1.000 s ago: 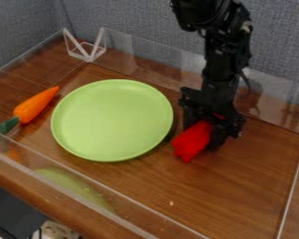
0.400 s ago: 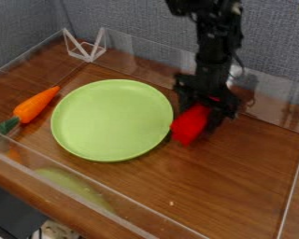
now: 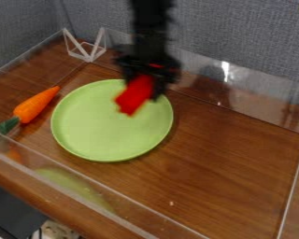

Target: Put the red object on the green plate

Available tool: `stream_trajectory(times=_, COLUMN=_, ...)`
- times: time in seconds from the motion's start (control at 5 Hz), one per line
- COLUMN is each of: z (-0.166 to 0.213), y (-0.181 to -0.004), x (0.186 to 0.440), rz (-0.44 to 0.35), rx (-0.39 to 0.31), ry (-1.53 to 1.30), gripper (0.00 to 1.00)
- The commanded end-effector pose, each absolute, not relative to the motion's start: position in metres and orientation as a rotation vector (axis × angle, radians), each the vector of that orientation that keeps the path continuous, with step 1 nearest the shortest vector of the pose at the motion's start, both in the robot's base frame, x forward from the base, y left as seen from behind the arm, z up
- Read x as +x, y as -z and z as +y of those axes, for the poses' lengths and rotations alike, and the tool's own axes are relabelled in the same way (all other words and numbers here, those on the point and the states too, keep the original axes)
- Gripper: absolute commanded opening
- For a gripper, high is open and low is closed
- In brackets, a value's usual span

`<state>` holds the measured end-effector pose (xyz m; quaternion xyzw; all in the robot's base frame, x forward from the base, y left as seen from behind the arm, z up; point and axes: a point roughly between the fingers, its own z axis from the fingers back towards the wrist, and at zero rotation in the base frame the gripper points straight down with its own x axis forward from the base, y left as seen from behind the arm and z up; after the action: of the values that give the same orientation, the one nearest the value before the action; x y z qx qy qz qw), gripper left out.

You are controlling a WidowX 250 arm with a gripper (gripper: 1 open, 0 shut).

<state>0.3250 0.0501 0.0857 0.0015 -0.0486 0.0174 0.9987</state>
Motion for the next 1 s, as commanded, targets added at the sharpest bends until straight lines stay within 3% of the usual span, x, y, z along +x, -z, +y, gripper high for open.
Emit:
stream_trajectory(times=0.0, z=0.057, y=-0.094, x=0.321, rz=-0.143, rx=0.004, ry=-0.027, gripper=0.0)
stream_trajectory(times=0.6, z=0.053, y=-0.065, x=0.318, rz=-0.088, rx=-0.044, ry=-0.03, gripper=0.0)
stream_trajectory(times=0.8, z=0.064, y=-0.052, x=0.319, rz=-0.07, rx=-0.051, ry=-0.037, gripper=1.0)
